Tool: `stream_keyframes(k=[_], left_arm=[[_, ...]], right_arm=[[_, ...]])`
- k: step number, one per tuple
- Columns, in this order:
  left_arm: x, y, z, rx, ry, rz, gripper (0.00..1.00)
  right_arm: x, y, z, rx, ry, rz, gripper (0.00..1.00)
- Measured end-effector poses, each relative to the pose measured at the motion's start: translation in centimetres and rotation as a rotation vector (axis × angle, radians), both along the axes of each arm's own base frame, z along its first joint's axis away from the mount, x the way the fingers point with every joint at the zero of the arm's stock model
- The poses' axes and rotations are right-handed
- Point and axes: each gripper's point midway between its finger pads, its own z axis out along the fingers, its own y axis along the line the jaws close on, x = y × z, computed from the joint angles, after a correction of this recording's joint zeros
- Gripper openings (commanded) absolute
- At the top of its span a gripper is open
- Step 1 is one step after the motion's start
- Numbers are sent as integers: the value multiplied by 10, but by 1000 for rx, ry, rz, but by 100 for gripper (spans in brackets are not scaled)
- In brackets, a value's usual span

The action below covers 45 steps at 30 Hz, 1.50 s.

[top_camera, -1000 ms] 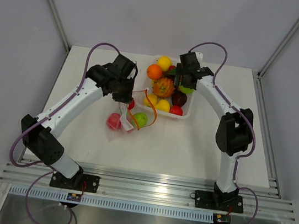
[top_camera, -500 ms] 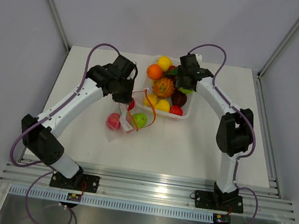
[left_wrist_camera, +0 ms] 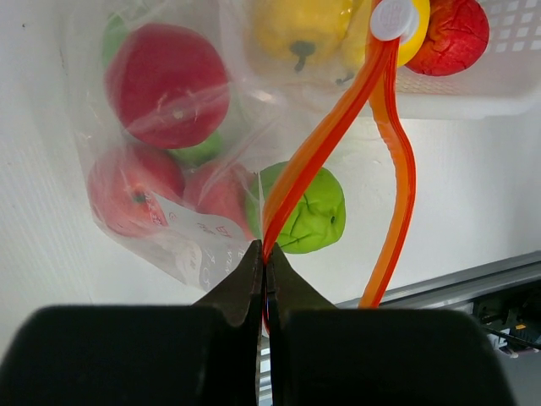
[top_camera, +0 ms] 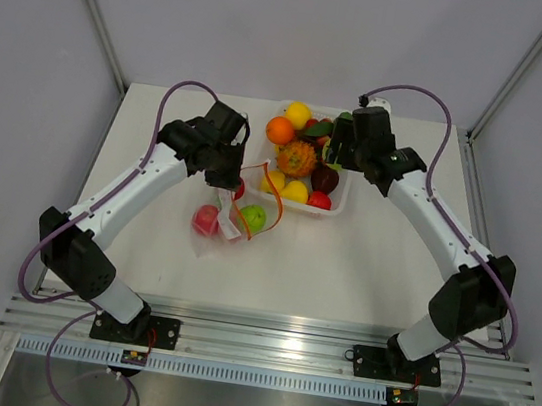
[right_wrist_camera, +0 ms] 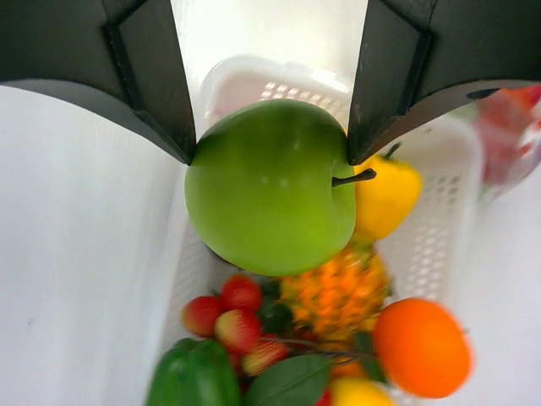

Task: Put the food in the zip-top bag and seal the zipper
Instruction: Pick up the fake fruit from the bin, then place the fake fruit in the zipper food storage bag.

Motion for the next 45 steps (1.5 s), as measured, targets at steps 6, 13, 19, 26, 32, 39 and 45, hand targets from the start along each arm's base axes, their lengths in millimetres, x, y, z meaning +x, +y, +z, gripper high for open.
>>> stream_keyframes(k=[6,13,19,26,32,39,45], left_arm=[[-1,-2,-2,-13,9,-3,0],[-2,-3,-2,-18,10,-5,0],[-2,-3,-2,-18,10,-5,0],[-5,-2,13,-103,7,-14,0],[-8,0,25,-170,-1,-19,0],[-9,-2,24,-190,11,-27,0],[-9,1,23,-192,14,-21,0]], right_arm=[[-60,59,42,96,-74,167,44],[-119,123,65,201,-84,352,44],[-131,157,41,214,-24,408,55],[-124,183,-18,157,97,432,93],[-120,182,-6,156,68,431,92],[-123,142,31,161,-40,347,82],[-110,103,7,144,7,246,84]])
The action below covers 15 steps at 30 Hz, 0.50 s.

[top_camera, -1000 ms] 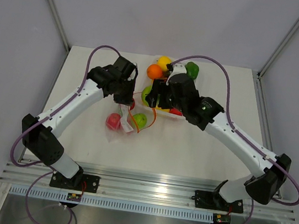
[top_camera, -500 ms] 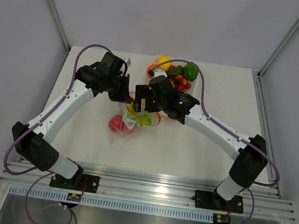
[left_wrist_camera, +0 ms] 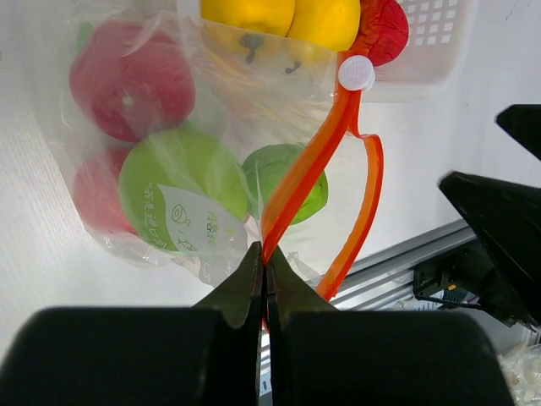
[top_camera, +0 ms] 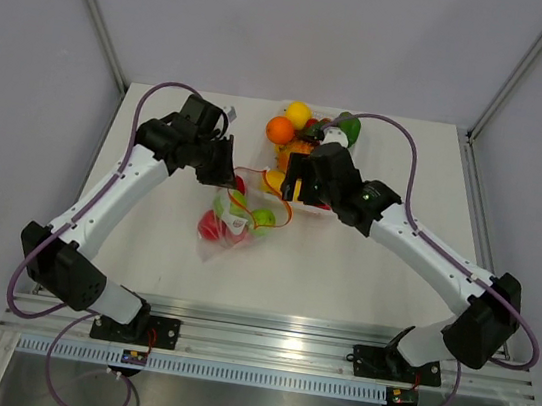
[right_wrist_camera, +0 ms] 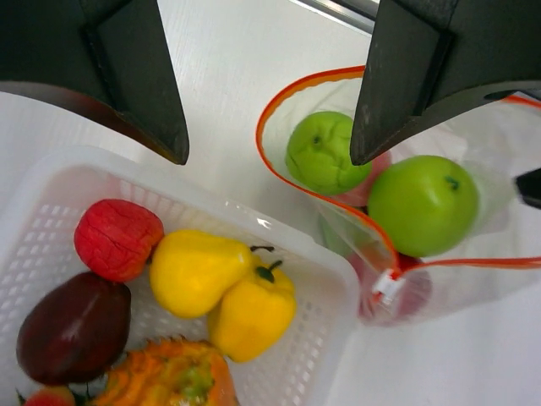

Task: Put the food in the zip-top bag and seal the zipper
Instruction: Place the fake fruit in the zipper food storage bag, then adjust the zipper food storage bag at the center of the board.

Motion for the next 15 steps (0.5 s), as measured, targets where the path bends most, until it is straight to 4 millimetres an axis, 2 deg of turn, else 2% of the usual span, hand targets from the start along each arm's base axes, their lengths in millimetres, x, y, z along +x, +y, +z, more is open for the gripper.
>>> stream_keyframes(k=[3,5,6,8,10,13,15], left_arm=[[0,1,2,-2,-5,4,0],[0,2,4,-5,-10,6,0],[-1,3,5,-6,-13,6,0],[-2,5,8,-10,-21,10,0],[-4,6,12,-13,-29,13,0],[-6,10,19,-21,-48,19,0],[-8,12,22,-24,-56,23,0]], right_arm=[[-2,-2,-29,-38,64,-4,84],[-4,3,-46,-49,108,11,78],[-5,6,-53,-50,129,20,63],[-8,10,-65,-49,163,36,45],[-11,15,-71,-37,191,53,20],[-14,22,-71,-6,206,73,0],[-14,25,-67,14,204,79,0]])
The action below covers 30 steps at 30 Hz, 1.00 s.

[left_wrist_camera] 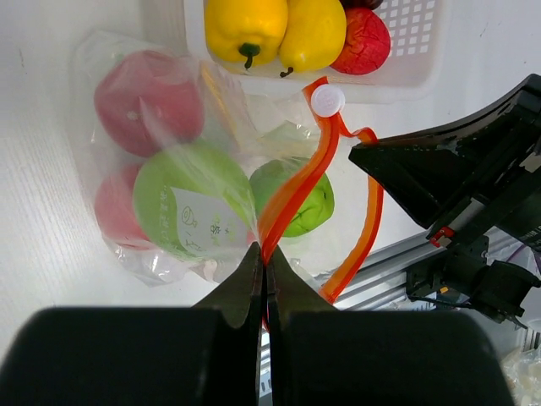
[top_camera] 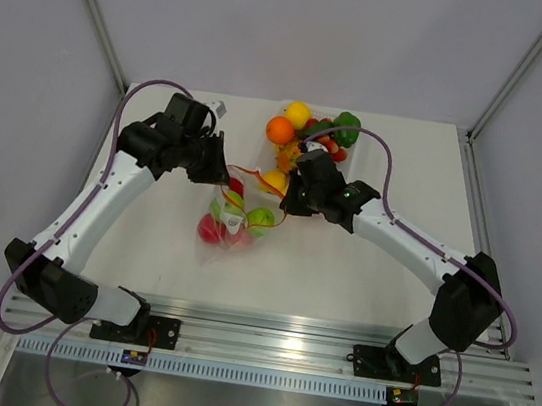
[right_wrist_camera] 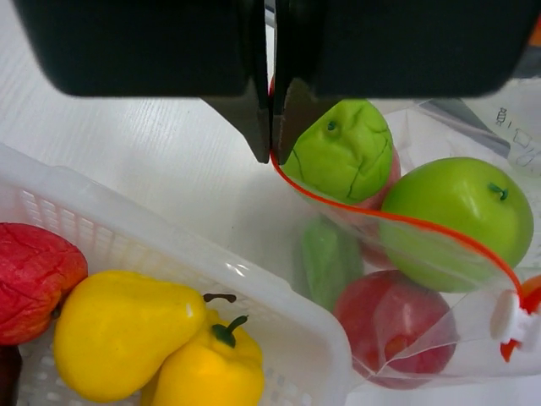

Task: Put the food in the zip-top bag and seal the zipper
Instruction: Adjust the zipper food storage bag at the center of the board.

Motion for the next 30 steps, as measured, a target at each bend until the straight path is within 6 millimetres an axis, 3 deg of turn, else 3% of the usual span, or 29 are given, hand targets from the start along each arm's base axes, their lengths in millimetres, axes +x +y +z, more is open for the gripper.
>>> stream_keyframes(k=[8,9,10,11,12,13,16,19,22,26,30], left_arm=[[3,7,5,14,-20,27,0],[5,10,3,27,-22,39,0],[6,11,1,35,-21,46,0],[8,13,-4,47,-12,52,0],[9,13,-9,57,0,55,0],[11,14,-17,69,17,59,0],[13,18,-33,101,47,74,0],[14,25,-33,127,38,93,0],[18,32,-32,148,26,114,0],[21,38,-33,162,22,132,0],[22,40,-33,161,23,139,0]], right_arm=[[-5,0,45,93,-79,17,0],[-4,0,49,97,-89,15,9],[-2,1,51,99,-97,11,25],[-1,1,50,95,-96,12,31],[1,1,48,85,-98,13,46],[3,3,47,77,-96,16,54],[9,4,43,45,-102,24,71],[15,-1,53,36,-122,20,75],[37,-11,78,69,-170,-29,75],[84,-30,107,105,-232,-125,77],[139,-20,116,97,-265,-158,81]])
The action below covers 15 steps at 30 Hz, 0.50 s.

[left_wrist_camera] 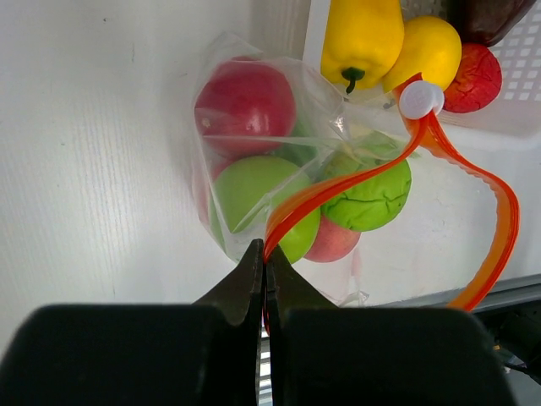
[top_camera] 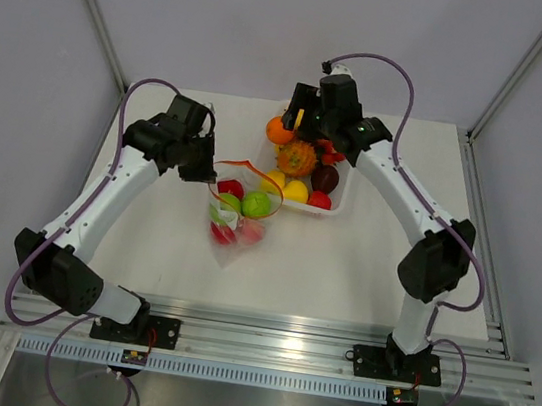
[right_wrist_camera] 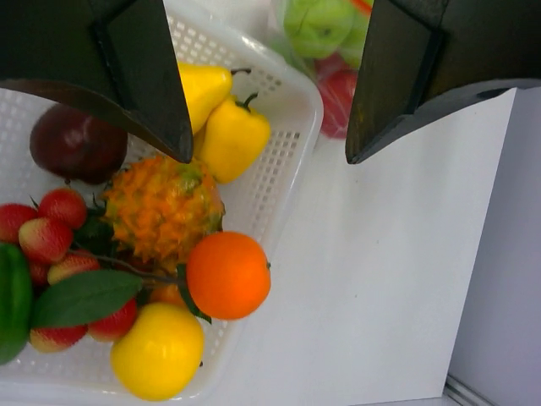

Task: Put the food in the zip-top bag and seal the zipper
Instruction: Adjust the zipper food storage bag at the center of the board, then pick up the fake fruit from the bin.

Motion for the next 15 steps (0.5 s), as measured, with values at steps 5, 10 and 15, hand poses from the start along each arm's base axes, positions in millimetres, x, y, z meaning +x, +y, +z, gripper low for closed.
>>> stream_keyframes(k=[5,10,15], left_arm=[[0,-1,0,-5,0,-7,0],[0,-1,0,1,-3,-20,0],[1,-2,-2,-2,4,-27,0]], right_arm=[[50,25,-36,-64,24,4,89],[84,32,-78,-155,55,2,99],[103,28,-97,-189,61,3,99]])
